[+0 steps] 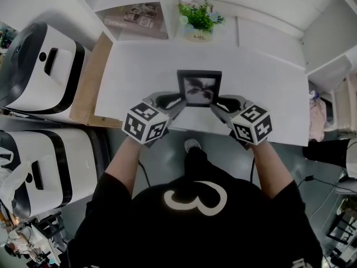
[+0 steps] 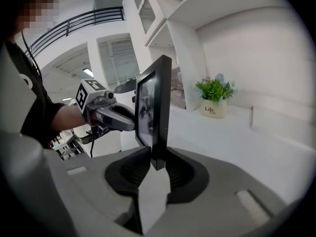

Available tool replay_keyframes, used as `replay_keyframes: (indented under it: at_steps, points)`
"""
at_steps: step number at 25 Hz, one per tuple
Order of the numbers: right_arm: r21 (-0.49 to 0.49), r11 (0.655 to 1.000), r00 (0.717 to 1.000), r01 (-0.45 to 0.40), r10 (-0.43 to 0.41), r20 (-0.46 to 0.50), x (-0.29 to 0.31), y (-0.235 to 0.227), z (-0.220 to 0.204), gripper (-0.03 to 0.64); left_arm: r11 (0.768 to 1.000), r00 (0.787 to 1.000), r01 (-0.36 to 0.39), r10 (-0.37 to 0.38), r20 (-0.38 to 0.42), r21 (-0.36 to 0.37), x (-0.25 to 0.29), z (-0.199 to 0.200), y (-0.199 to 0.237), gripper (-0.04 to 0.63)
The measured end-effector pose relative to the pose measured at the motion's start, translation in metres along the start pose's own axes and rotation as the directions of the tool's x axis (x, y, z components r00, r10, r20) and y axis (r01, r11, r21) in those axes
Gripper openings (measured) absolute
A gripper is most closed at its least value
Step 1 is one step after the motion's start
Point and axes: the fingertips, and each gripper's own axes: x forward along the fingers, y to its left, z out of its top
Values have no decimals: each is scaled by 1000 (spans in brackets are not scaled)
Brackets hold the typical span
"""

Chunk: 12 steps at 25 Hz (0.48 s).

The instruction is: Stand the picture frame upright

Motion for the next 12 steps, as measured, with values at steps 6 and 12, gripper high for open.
replay_keyframes:
  at_steps: [6, 12]
  points:
    - [-129, 989, 997, 75, -72, 27, 13, -39, 28, 97, 989, 997, -80, 78, 20, 122, 22, 28, 31, 97]
    - [-190, 975, 994, 111, -107, 31, 35, -74, 38, 94, 972, 991, -131, 131, 13, 195, 49, 37, 64, 97]
